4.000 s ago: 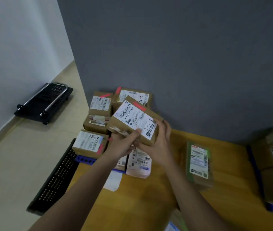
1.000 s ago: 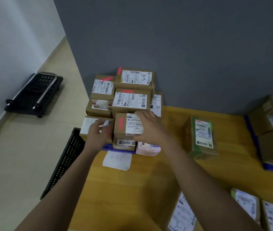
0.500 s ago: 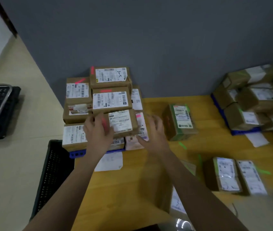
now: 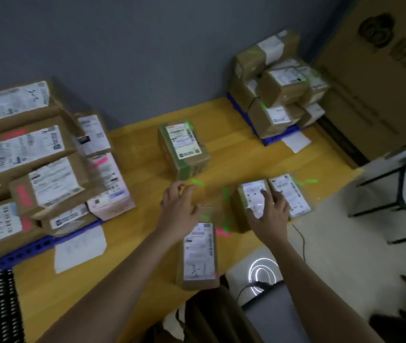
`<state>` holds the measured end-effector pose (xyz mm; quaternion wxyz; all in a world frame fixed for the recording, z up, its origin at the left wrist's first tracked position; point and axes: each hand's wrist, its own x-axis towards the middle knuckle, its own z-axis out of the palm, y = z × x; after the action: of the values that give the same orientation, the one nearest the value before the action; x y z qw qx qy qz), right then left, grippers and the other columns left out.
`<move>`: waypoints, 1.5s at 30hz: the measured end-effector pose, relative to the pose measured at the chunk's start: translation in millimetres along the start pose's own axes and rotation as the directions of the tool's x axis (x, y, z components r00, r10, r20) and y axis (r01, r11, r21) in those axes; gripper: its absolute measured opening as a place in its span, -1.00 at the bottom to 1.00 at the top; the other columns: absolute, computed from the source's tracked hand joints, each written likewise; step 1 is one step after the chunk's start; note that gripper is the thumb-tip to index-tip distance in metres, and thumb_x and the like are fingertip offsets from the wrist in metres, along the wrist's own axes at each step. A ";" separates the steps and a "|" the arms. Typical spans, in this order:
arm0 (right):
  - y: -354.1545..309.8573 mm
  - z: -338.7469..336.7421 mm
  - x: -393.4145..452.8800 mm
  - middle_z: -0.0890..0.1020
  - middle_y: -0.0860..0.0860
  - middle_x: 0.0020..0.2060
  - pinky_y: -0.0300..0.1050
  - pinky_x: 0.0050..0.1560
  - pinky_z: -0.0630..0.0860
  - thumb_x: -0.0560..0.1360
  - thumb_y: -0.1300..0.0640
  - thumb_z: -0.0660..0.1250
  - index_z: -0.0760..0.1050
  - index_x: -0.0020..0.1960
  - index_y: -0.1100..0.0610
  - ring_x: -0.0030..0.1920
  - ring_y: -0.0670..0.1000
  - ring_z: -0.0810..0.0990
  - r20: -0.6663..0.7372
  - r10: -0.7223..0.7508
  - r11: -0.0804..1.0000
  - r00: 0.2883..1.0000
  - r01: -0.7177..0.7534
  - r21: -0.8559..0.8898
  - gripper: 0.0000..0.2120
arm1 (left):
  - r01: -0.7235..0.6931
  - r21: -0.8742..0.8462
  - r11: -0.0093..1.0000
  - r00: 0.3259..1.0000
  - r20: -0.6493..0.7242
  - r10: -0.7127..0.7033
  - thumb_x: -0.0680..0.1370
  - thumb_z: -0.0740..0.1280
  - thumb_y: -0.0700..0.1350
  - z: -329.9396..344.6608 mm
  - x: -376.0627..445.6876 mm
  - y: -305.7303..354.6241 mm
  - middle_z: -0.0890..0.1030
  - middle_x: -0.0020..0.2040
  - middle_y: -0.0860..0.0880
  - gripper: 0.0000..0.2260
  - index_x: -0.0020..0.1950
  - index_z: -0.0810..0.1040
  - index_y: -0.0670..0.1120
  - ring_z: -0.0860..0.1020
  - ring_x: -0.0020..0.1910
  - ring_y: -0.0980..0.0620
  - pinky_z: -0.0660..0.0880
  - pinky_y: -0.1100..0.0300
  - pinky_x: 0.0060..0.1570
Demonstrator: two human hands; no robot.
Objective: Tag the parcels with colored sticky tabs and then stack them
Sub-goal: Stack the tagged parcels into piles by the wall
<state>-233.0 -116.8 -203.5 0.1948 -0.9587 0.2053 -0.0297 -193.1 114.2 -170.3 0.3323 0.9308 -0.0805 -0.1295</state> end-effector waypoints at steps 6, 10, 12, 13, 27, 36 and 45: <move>99.5 -14.2 58.2 0.33 0.35 0.34 0.34 0.32 0.19 0.30 -0.21 0.18 0.44 0.31 0.17 0.35 0.40 0.26 0.061 0.178 0.973 0.982 -0.166 -0.161 -0.30 | 0.076 0.044 0.996 0.989 0.125 -0.081 0.60 0.20 -0.01 83.0 59.1 73.8 0.15 0.39 -0.05 -0.63 0.40 0.30 0.01 0.13 0.41 -0.11 0.21 0.00 0.32; 139.1 -16.5 101.3 0.01 0.21 0.52 0.23 0.43 0.00 0.43 -0.23 0.29 0.08 0.51 -0.04 0.49 0.30 -0.02 0.264 0.153 0.970 0.952 -0.093 -0.226 -0.24 | 0.136 0.038 0.990 0.976 0.168 -0.141 0.59 0.24 -0.05 123.9 85.7 105.7 0.15 0.41 -0.07 -0.59 0.43 0.29 -0.02 0.12 0.41 -0.14 0.12 0.06 0.36; 147.7 -18.8 118.1 -0.08 0.20 0.53 0.24 0.43 0.01 0.43 -0.24 0.31 0.02 0.52 -0.09 0.50 0.30 -0.06 0.314 0.110 0.980 0.943 -0.050 -0.194 -0.21 | 0.162 0.009 0.987 0.975 0.152 -0.161 0.59 0.25 -0.08 133.7 95.1 117.6 0.17 0.40 -0.08 -0.60 0.42 0.31 -0.04 0.13 0.41 -0.12 0.10 0.09 0.37; 149.3 -21.5 125.5 -0.07 0.21 0.52 0.24 0.42 0.05 0.42 -0.23 0.33 0.03 0.52 -0.09 0.49 0.30 -0.04 0.329 0.098 0.984 0.939 -0.042 -0.172 -0.20 | 0.173 -0.001 0.985 0.975 0.139 -0.171 0.58 0.26 -0.09 136.0 99.7 122.7 0.19 0.40 -0.09 -0.61 0.41 0.32 -0.04 0.14 0.40 -0.12 0.11 0.09 0.38; 120.7 -103.6 203.8 0.19 0.15 0.42 0.19 0.28 0.29 0.25 -0.23 0.38 0.29 0.40 -0.04 0.40 0.17 0.07 -0.051 -0.160 0.986 0.986 0.163 0.049 -0.23 | 0.137 -0.104 0.985 0.990 -0.014 -0.139 0.60 0.22 -0.08 101.7 189.5 182.1 0.23 0.38 -0.09 -0.64 0.40 0.32 -0.01 0.19 0.39 -0.14 0.21 0.01 0.32; 96.3 -189.0 332.5 0.15 0.11 0.44 0.24 0.33 0.25 0.36 -0.14 0.40 0.26 0.39 -0.07 0.42 0.15 0.04 -0.226 -0.125 0.975 0.966 0.162 0.154 -0.35 | 0.074 -0.098 0.992 0.988 -0.131 -0.087 0.60 0.21 -0.05 65.1 286.9 257.6 0.20 0.40 -0.10 -0.61 0.43 0.29 -0.02 0.14 0.44 -0.12 0.17 0.03 0.38; 64.1 -199.4 504.9 0.15 0.21 0.43 0.18 0.30 0.23 0.40 -0.25 0.32 0.19 0.45 0.00 0.39 0.28 0.12 -0.117 -0.223 0.973 0.968 0.214 -0.085 -0.27 | 0.183 0.038 0.982 0.982 -0.058 -0.181 0.61 0.19 0.08 66.8 409.8 303.7 -0.09 0.55 -0.08 -0.44 0.55 0.05 0.05 -0.11 0.52 -0.18 0.08 -0.09 0.45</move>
<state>176.6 -447.2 -56.0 0.1425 -0.9781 0.1110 -0.1038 158.5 -255.0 -102.8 0.3009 0.9444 0.0113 -0.1321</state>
